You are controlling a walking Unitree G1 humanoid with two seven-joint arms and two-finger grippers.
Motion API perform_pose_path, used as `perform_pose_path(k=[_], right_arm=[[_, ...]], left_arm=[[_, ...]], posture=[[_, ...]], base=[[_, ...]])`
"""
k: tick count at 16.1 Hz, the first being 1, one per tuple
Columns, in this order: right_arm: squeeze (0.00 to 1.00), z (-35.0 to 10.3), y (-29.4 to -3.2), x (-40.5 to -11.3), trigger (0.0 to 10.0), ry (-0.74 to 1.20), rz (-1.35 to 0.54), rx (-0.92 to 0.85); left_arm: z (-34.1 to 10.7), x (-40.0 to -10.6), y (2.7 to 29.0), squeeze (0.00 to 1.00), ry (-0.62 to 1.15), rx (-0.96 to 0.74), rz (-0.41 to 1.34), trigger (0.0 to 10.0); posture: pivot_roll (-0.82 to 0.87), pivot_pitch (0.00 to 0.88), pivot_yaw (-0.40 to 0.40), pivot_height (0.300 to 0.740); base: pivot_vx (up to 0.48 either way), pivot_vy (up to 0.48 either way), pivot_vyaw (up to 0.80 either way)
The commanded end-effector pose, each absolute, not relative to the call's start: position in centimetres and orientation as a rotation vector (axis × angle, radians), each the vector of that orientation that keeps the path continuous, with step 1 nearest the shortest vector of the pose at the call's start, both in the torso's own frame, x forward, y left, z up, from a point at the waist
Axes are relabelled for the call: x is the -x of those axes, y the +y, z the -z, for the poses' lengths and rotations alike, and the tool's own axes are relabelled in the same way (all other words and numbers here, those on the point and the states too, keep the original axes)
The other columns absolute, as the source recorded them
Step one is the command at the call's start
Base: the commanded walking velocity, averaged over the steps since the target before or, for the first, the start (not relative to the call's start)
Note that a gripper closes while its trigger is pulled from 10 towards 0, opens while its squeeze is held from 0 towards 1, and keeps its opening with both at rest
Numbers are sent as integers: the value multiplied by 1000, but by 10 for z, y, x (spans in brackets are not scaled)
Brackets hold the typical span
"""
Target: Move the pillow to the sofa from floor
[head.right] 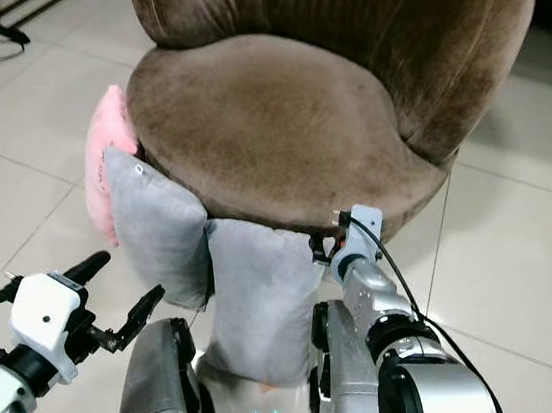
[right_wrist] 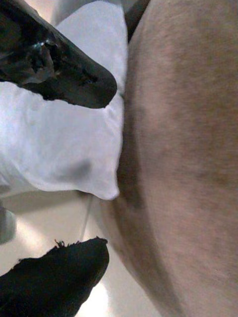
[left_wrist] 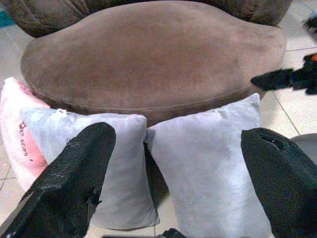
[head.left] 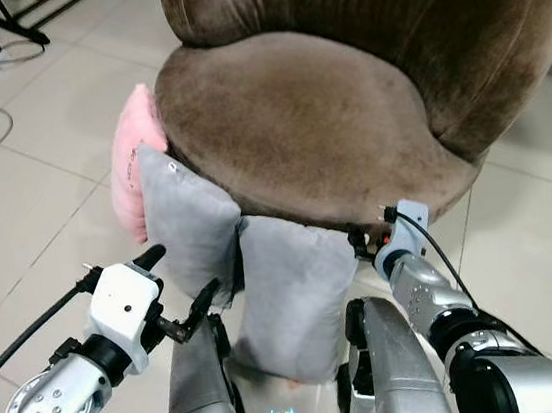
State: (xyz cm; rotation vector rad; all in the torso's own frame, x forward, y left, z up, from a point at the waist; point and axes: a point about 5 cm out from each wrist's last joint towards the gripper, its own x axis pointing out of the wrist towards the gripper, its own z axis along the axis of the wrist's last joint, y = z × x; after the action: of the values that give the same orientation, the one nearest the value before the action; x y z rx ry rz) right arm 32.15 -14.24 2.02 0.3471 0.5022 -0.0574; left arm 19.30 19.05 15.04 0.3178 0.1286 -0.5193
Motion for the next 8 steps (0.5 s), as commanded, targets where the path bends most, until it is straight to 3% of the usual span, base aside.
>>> perform_pose_path(k=[1, 8], right_arm=[[0, -17, -142, -319, 10000, 510, 79, -370], [0, -23, -129, -326, 10000, 492, 113, -435]], left_arm=[[-156, -188, 191, 0, 132, -314, 526, 10000], [-176, -168, 195, 0, 158, -276, 486, 10000]], posture=[[226, 268, -40, 573], [279, 329, -11, 573]], base=[[0, 0, 0], [0, 0, 0]])
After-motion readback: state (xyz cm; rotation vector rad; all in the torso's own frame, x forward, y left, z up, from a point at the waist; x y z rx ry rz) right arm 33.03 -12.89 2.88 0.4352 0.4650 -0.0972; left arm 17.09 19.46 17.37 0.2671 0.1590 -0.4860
